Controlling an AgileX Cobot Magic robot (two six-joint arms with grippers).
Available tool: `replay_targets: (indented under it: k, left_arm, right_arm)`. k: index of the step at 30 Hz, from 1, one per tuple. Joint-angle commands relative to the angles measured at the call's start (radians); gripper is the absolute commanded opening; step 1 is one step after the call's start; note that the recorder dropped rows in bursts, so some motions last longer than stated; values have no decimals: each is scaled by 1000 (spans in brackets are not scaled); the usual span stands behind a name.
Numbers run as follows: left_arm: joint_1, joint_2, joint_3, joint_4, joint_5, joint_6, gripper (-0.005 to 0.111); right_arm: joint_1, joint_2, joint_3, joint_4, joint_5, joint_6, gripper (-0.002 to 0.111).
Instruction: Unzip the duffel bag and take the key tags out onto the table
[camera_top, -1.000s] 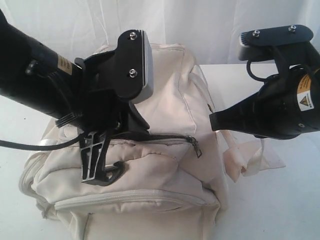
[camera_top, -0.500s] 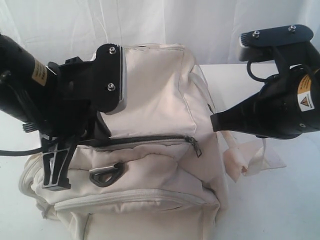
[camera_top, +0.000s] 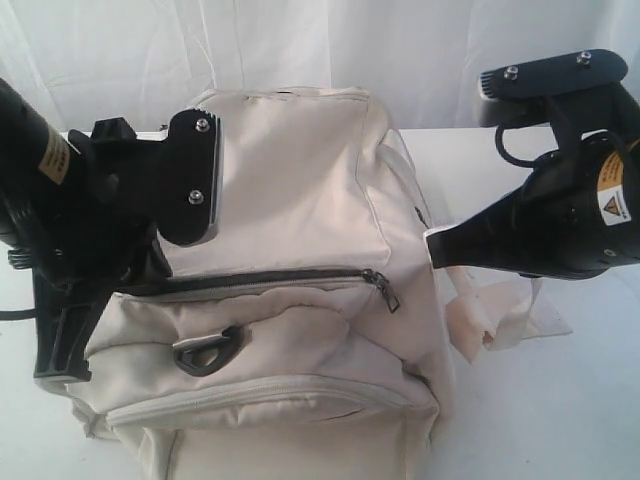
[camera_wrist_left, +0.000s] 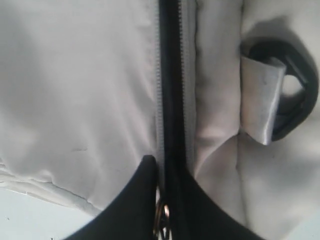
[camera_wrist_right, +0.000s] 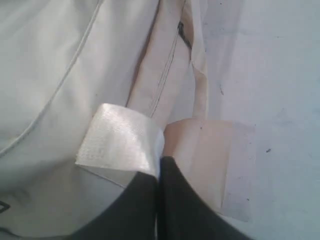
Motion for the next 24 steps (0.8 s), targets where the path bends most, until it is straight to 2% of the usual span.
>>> replay_targets:
  k: [1, 9, 12, 13, 15, 16, 17, 18, 19, 21, 24]
  left_arm:
    - [65, -11, -1, 19, 86, -32, 0]
    - [182, -11, -1, -159, 63, 98, 0]
    - [218, -22, -1, -286, 29, 192, 0]
    - [221, -24, -1, -304, 26, 209, 0]
    - [229, -30, -1, -337, 24, 234, 0]
    - [229, -35, -1, -344, 24, 239, 0]
    - [229, -35, -1, -347, 24, 239, 0]
    - [229, -35, -1, -376, 22, 253, 0]
    - [229, -35, -1, -388, 17, 264, 0]
    - [229, -35, -1, -436, 8, 296, 0]
    - [229, -35, -1, -454, 7, 312, 0]
  right_arm:
    - [-2, -11, -7, -60, 17, 4, 0]
    - [-2, -11, -7, -80, 38, 4, 0]
    - [-2, -11, -7, -53, 38, -30, 3]
    - [-2, -11, -7, -44, 31, -48, 6]
    - [-2, -11, -7, -14, 19, -108, 23]
    - [0, -11, -7, 13, -6, -157, 41]
    - [0, -14, -7, 39, -30, -192, 50]
    - [0, -18, -10, 119, -84, -303, 63]
    - [0, -22, -10, 179, -118, -398, 66]
    - [15, -38, -10, 485, -212, -812, 66]
    - [100, -38, -10, 872, -174, -1382, 66]
